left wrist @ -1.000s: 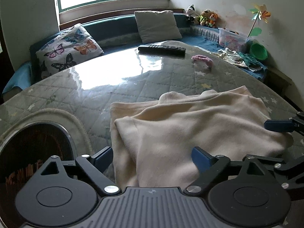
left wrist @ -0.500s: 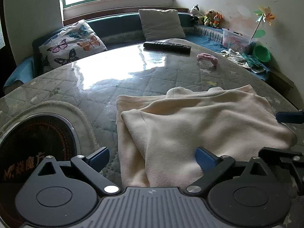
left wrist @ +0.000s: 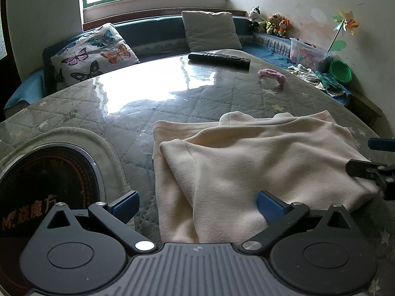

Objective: Fold clothes

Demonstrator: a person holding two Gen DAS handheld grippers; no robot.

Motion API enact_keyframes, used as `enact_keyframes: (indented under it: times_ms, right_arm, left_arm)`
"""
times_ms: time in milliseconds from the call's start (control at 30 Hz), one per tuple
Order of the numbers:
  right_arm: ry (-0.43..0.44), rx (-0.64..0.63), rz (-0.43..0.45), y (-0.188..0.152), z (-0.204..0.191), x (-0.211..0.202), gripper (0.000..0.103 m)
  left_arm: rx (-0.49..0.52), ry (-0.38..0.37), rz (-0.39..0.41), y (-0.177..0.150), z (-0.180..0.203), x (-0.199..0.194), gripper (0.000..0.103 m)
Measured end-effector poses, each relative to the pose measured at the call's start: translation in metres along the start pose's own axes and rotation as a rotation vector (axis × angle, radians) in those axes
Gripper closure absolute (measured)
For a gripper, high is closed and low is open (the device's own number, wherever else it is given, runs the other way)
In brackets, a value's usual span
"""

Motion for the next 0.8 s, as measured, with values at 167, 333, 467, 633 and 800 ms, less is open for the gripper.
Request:
enact_keyframes:
  times_ms: [167,333,467,633,800]
  right_arm:
    - [-0.071,0.039,-0.011,0.001,0.022,0.011,0.003]
    - [-0.09,0.048,0.026,0.017,0.025,0.008,0.003]
    - [-0.122,0.045,0.034,0.034,0.026,0.021,0.003]
    - [-0.19,0.017,-0.002,0.038,0.03,0.047,0.003]
    - [-0.224,0.006,0.006,0.047,0.033,0.053,0.003]
  left_arm:
    - [-0.002,-0.001,0.0,-0.001,0.0,0.001,0.0]
    - [-0.002,-0.001,0.0,-0.001,0.0,0.001,0.0]
    - [-0.007,-0.005,-0.001,-0.001,0.0,0.001,0.0]
    - [-0.011,-0.012,-0.001,-0.002,-0.001,0.0,0.0]
    - [-0.013,-0.016,-0.001,-0.003,-0.002,0.001,0.0]
Point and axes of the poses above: each gripper's, at about its wrist camera, not at the fingertips, and x roughly the way its jaws point, z to its right, y to its top, the point moved 8 cm from there along x, roughly the way its jaws point, and after that the axes turned 12 degrees about x, right-handed, at the moved point
